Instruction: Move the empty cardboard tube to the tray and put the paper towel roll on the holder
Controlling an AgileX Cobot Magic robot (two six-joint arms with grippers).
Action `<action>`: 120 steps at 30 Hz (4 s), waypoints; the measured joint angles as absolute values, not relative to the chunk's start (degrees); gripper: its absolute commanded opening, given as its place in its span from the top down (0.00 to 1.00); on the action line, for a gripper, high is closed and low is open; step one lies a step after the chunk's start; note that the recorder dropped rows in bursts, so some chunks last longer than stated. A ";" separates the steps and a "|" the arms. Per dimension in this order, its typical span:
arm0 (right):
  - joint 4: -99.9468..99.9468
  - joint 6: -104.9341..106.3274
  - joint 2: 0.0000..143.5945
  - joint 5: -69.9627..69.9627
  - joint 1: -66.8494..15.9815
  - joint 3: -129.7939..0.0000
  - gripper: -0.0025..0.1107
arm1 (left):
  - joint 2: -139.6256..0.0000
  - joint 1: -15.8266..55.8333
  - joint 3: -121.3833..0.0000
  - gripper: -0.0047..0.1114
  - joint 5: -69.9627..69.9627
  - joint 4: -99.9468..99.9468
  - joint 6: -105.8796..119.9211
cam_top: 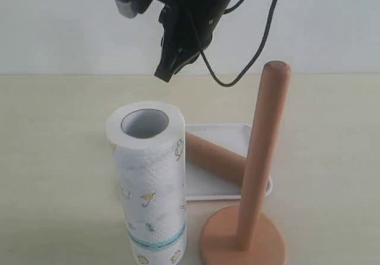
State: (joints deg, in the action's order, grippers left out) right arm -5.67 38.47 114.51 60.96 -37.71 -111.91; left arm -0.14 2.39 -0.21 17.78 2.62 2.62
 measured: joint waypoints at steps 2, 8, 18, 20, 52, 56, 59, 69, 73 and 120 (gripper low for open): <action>-5.67 38.24 112.95 60.96 -37.71 -111.91 0.98 | -0.14 2.39 -0.21 0.92 17.78 2.62 2.62; -3.19 34.83 109.82 62.53 -37.57 -111.91 0.98 | -0.14 2.39 -0.21 0.92 17.78 2.62 2.62; -5.34 27.85 102.08 65.65 -27.97 -111.91 0.98 | -0.14 2.39 -0.21 0.92 17.78 2.62 2.62; -6.43 27.75 100.35 66.91 -26.47 -111.63 0.98 | -0.14 2.39 -0.21 0.92 17.78 2.62 2.62; -7.39 16.82 37.04 8.37 -14.69 -27.87 0.98 | -0.14 2.39 -0.21 0.92 17.78 2.62 2.62; -7.44 16.46 30.10 -1.61 -14.60 -20.08 0.98 | -0.14 2.39 -0.21 0.92 17.78 2.62 2.62; -7.44 15.44 29.25 -2.16 -14.42 -18.76 0.98 | -0.14 2.39 -0.21 0.92 17.78 2.62 2.62; -7.44 12.38 29.25 -2.16 -14.42 -18.76 0.98 | -0.14 2.39 -0.21 0.92 17.78 2.62 2.62; -7.44 12.34 29.25 -2.16 -14.42 -18.76 0.98 | -0.14 2.39 -0.21 0.92 17.78 2.62 2.62; -5.75 22.78 10.94 5.25 -12.59 -18.35 0.98 | -0.14 2.39 -0.21 0.92 17.78 2.62 2.62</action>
